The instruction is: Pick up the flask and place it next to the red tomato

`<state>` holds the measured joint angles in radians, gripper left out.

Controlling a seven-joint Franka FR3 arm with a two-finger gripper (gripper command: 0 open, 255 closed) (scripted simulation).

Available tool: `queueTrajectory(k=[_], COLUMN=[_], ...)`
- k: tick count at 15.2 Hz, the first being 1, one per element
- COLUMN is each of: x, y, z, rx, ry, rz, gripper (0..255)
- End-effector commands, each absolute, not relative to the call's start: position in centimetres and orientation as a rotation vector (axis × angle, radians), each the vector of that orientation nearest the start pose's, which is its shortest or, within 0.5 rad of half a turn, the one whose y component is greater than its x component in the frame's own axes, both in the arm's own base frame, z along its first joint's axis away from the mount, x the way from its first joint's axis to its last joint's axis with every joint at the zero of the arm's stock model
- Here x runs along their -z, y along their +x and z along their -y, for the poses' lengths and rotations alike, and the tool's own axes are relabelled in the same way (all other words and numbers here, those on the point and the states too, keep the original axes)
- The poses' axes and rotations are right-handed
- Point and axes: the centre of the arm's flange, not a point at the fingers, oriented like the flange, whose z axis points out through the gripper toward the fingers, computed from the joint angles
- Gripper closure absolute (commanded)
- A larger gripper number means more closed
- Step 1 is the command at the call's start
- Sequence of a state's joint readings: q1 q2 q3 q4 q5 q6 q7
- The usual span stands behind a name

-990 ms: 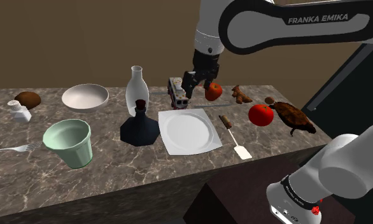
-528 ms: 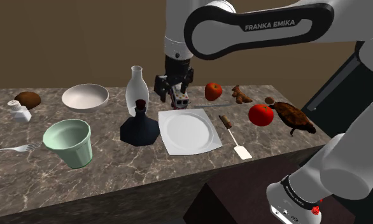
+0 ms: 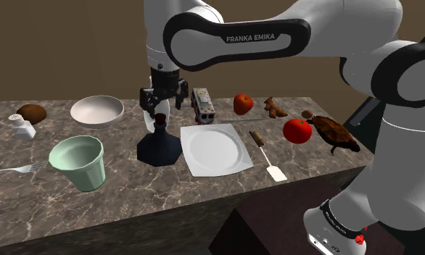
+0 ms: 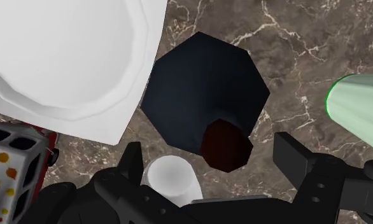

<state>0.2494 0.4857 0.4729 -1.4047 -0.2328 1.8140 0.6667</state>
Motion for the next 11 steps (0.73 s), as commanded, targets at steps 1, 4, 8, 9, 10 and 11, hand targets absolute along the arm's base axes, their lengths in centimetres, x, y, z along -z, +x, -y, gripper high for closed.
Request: queueTrajectory(k=[1,4,8,9,10,11], x=[-44.1,-42.5,-40.1,-40.1,-40.1,-40.1], y=[57.4,57.4,57.4,57.4,57.4,57.4], z=[-41.0,-41.0,-41.0,-41.0,-41.0,-41.0], rx=[-0.019,-0.019,-0.019,-0.019,-0.019,-0.019], ry=[-3.16,-3.16,-3.16,-3.16,-3.16,-3.16], rz=[0.103,0.103,0.103,0.103,0.103,0.103], gripper=[0,0,0,0,0,0])
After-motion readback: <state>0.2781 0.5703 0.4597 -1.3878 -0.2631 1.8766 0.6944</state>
